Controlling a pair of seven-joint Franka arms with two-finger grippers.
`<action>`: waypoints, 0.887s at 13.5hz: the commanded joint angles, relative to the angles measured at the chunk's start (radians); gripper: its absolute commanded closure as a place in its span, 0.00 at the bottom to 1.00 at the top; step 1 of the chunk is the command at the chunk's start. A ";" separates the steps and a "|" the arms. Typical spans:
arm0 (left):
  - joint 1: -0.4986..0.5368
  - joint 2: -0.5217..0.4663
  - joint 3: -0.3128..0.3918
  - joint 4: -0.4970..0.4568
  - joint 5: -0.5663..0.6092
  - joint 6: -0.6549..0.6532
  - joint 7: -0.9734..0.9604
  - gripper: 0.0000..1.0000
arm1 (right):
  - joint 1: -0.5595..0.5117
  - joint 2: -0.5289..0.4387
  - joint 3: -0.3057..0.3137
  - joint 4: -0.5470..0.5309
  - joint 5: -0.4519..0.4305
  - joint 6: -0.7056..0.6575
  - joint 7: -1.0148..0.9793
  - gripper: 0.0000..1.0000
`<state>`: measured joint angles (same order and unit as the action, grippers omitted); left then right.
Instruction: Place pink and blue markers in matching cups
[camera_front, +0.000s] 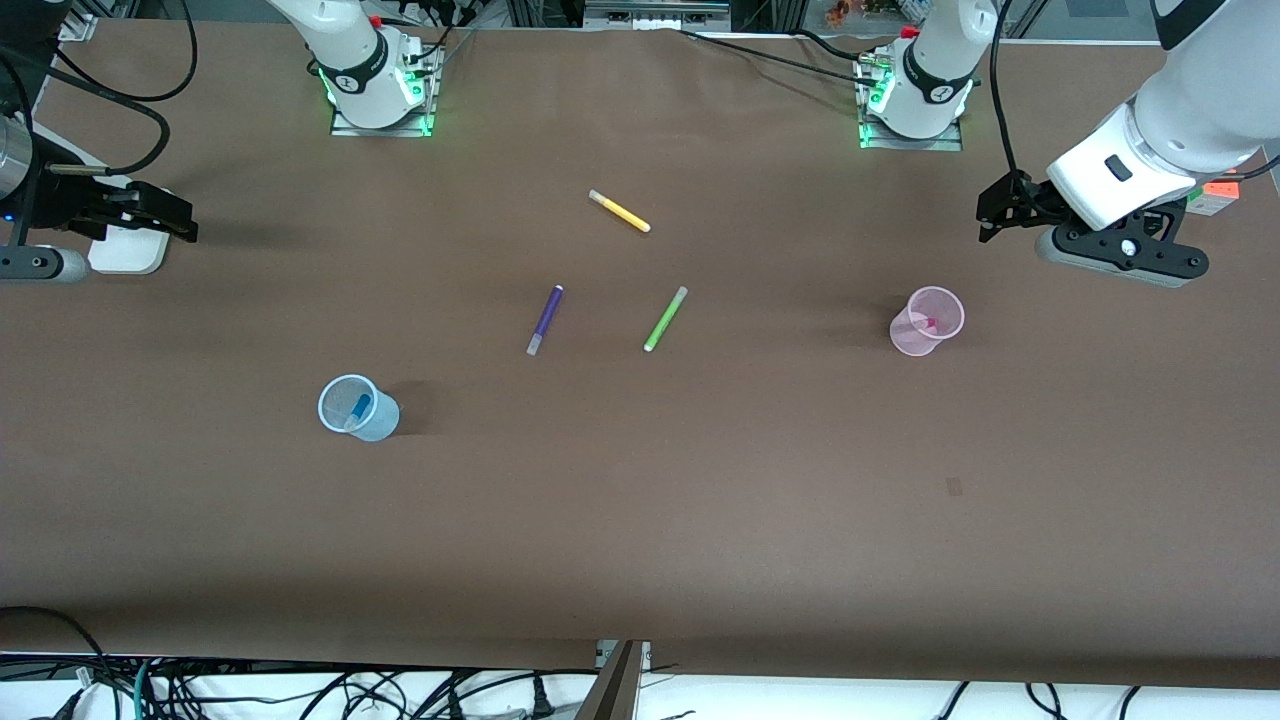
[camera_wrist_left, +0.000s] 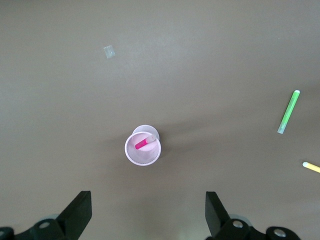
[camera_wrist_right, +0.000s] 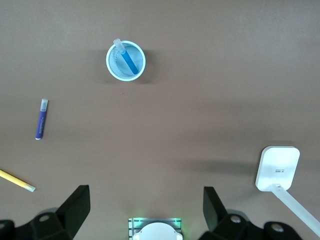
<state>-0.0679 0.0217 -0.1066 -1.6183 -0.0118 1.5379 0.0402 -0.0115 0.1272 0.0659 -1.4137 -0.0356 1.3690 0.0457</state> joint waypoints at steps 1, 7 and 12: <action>0.019 0.001 -0.002 -0.009 0.015 -0.007 0.033 0.00 | -0.007 0.000 0.003 0.002 -0.001 0.004 -0.004 0.00; 0.026 0.004 0.007 -0.002 0.015 -0.001 0.035 0.00 | -0.007 0.000 0.003 0.004 -0.001 0.004 -0.003 0.00; 0.034 0.012 0.007 0.006 0.013 -0.001 0.035 0.00 | -0.007 0.000 0.003 0.004 -0.001 0.005 -0.003 0.00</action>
<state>-0.0375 0.0296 -0.0965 -1.6255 -0.0118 1.5383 0.0510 -0.0115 0.1274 0.0657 -1.4137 -0.0356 1.3691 0.0457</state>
